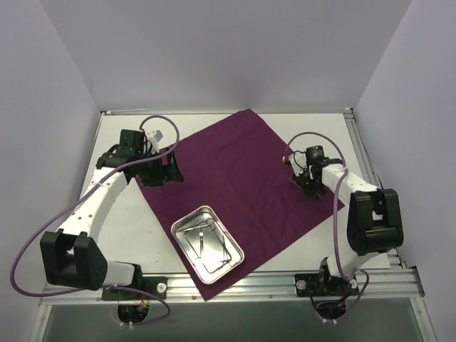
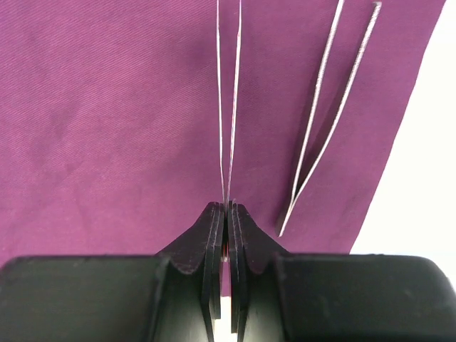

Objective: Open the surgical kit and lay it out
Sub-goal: Place the medical item in the surgical kit.

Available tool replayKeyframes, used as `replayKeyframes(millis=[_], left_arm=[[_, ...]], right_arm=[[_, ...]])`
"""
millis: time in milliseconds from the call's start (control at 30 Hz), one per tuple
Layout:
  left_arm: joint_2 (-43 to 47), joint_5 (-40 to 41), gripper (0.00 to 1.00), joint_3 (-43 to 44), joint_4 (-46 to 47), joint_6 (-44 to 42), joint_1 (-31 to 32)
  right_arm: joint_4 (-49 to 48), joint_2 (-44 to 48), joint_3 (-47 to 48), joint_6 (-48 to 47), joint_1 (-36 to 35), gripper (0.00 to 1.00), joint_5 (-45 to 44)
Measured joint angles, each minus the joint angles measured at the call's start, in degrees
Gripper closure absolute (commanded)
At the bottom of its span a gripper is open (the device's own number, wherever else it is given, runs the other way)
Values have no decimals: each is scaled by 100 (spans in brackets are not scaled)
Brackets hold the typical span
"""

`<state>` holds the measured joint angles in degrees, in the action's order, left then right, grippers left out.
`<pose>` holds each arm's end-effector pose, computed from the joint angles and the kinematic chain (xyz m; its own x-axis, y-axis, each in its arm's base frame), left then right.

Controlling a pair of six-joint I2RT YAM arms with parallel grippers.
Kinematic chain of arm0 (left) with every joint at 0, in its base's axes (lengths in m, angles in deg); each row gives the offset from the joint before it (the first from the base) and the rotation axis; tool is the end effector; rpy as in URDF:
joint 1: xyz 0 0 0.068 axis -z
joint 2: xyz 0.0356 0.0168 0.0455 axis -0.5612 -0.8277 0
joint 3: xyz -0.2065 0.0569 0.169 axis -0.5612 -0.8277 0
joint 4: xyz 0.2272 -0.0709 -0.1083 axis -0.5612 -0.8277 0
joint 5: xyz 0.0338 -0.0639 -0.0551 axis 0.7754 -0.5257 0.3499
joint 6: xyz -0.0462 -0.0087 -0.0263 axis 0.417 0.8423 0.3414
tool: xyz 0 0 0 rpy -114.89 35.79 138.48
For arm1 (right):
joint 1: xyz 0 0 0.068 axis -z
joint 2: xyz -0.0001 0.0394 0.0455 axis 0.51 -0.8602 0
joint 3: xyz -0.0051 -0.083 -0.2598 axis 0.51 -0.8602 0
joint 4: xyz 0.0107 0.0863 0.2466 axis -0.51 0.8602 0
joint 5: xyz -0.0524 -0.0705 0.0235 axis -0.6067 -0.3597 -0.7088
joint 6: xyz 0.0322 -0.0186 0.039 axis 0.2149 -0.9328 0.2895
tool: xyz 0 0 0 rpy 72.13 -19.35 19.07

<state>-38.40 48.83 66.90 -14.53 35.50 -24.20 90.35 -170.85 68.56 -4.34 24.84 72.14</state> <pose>0.2725 -0.0600 0.2969 -0.8821 -0.1545 -0.4449 0.0694 0.8917 -0.4473 0.3112 0.0357 0.1807 -0.6281 -0.5914 -0.5057 -0.5790 0.7894 -0.2042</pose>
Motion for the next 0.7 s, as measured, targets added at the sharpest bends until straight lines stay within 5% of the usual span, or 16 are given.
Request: replayKeyframes(millis=[700], left_arm=[[-57, -197, 7, -76, 2, -74, -111]], right_arm=[[-361, -98, -289, 20, 214, 100, 22]])
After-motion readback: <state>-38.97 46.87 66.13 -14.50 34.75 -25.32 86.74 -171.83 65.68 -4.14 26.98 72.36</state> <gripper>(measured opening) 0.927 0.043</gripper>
